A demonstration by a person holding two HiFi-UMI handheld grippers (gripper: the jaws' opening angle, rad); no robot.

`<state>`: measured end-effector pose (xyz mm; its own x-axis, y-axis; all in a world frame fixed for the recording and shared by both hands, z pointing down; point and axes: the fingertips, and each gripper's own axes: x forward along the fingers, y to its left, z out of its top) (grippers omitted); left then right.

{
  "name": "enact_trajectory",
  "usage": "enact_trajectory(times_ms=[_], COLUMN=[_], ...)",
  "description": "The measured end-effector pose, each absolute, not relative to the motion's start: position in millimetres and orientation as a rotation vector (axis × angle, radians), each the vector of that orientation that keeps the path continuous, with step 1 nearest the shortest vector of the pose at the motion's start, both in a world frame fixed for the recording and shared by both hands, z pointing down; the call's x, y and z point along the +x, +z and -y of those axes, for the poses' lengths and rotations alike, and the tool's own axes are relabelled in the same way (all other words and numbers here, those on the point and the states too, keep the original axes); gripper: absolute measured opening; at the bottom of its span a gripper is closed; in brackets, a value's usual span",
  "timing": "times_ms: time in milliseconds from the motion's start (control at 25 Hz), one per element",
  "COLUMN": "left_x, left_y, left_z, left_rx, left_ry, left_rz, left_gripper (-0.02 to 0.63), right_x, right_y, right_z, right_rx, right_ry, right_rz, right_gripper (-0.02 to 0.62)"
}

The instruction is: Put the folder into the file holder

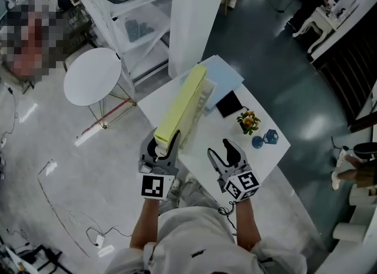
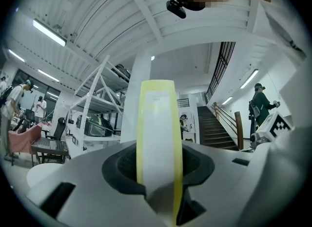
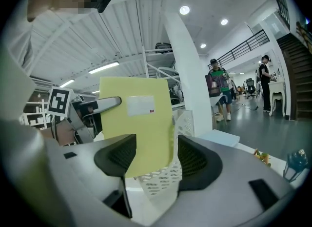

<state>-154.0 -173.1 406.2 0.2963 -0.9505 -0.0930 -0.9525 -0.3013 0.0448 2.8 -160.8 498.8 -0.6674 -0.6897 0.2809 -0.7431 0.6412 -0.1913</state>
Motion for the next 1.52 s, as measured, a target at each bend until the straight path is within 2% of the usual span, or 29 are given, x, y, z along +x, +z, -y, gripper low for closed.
enact_trajectory(times_ms=[680,1000,1520], left_x=[-134,-113,-102], left_y=[416,427,428], left_z=[218,222,228], left_rx=[-2.379,-2.301,-2.272], left_ry=[0.376,0.251,0.277], left_rz=[-1.924,-1.958,-1.928], left_gripper=[0.172,0.175,0.176], right_x=[11,15,22], right_y=[528,538,546], right_z=[165,164,164], right_rx=[1.139,1.159,1.196], right_ry=[0.468,0.483,0.522], right_rz=[2.655,2.644,2.624], right_gripper=[0.268,0.265,0.261])
